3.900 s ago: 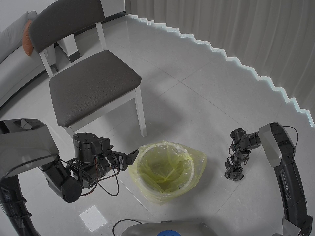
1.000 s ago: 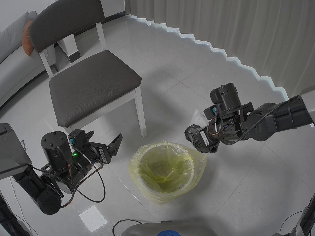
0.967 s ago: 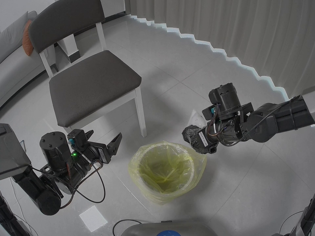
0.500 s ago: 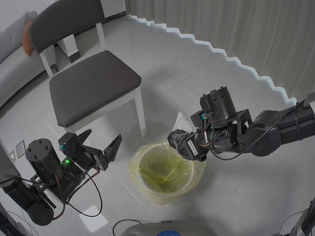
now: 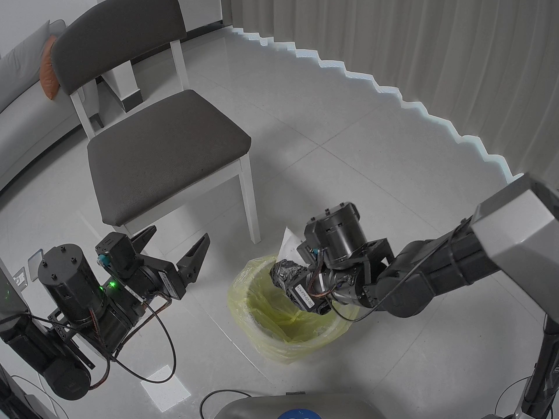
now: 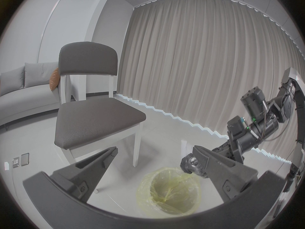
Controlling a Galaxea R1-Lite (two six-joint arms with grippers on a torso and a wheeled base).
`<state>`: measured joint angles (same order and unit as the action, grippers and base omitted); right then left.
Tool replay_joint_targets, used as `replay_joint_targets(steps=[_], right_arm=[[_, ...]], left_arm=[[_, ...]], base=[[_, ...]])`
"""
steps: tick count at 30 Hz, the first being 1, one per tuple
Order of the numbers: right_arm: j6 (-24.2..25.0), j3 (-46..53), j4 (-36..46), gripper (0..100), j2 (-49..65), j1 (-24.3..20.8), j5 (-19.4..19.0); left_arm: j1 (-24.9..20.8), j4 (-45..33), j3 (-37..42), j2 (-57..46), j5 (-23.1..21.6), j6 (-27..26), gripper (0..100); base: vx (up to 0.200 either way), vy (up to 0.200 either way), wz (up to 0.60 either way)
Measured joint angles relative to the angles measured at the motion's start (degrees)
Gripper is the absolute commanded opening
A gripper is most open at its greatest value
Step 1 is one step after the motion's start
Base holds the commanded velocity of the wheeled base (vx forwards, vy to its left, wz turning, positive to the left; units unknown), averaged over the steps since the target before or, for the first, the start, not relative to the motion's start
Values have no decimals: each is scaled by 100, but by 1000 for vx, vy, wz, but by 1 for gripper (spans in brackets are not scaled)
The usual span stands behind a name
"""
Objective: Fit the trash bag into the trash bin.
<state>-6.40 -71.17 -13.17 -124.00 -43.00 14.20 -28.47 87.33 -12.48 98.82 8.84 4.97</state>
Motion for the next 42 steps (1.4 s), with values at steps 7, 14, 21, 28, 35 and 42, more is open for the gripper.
replay_joint_targets(steps=[7, 14, 21, 28, 35, 42], right_arm=[[-44, -68, -251, 0, -670, -91, -6], [-52, -107, -355, 0, -1208, -204, -4], [-88, -101, -358, 0, -1519, -232, -6], [-158, -278, -323, 100, -1718, -155, -2], [-246, -496, -574, 100, -1888, 9, 22], [-172, -581, -858, 100, -1966, 96, 38]], left_arm=[[7, 0, -22, -22, -33, -30, 100], [-17, -5, -50, -22, -63, -41, 100], [-24, -10, -28, -2, -69, -40, 100], [-13, -10, -27, 22, -69, -35, 100], [-2, -10, -16, 46, -79, -29, 100], [0, -7, -2, 88, -79, -27, 100]], base=[[0, 0, 0], [0, 0, 0], [0, 0, 0], [0, 0, 0], [0, 0, 0], [0, 0, 0]])
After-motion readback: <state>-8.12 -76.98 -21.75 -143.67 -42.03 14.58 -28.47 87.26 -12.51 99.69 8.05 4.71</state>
